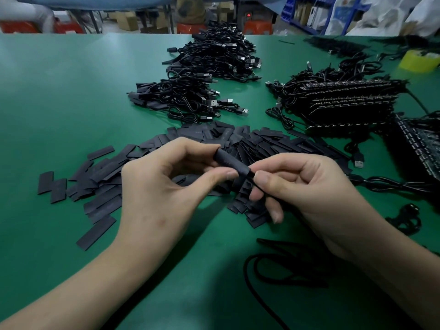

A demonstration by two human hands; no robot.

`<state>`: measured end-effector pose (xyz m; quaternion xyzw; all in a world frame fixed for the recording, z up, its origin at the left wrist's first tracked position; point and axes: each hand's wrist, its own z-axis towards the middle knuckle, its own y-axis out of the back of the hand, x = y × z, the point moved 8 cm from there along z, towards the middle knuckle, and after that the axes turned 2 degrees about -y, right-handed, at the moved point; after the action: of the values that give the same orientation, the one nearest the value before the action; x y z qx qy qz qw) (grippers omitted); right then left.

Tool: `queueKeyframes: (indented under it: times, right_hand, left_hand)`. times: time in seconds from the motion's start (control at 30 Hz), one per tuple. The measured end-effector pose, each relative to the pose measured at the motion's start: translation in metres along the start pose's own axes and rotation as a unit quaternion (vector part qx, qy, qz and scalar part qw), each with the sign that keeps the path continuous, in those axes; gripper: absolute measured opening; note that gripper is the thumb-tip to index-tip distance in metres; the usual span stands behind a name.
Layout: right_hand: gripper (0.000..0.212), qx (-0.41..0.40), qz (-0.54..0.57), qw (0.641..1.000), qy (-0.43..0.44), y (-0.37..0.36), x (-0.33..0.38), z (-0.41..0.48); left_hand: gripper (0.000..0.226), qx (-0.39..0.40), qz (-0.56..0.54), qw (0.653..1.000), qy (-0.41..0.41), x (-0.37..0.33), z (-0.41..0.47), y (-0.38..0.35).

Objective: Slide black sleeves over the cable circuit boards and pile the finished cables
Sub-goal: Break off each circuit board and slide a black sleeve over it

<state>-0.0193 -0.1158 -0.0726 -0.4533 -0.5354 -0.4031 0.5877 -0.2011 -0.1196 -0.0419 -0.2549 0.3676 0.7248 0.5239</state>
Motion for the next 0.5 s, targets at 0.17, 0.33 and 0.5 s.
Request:
queueKeyframes:
  times: [0.17, 0.33, 0.5]
  right_hand:
    - [0.020, -0.017, -0.034, 0.998, 0.039, -0.0024, 0.0023, -0.0025]
    - [0.019, -0.038, -0.055, 0.996, 0.061, -0.0013, 0.0034, -0.0037]
    - [0.019, -0.051, -0.060, 0.995, 0.069, 0.0004, 0.0038, -0.0043]
  left_hand:
    - [0.024, 0.002, -0.005, 1.000, 0.017, 0.0025, -0.0013, -0.0021]
    - [0.025, 0.013, -0.020, 0.999, 0.031, 0.0035, -0.0024, -0.0058]
    - [0.039, 0.025, -0.018, 0.999, 0.041, 0.0044, -0.0017, -0.0073]
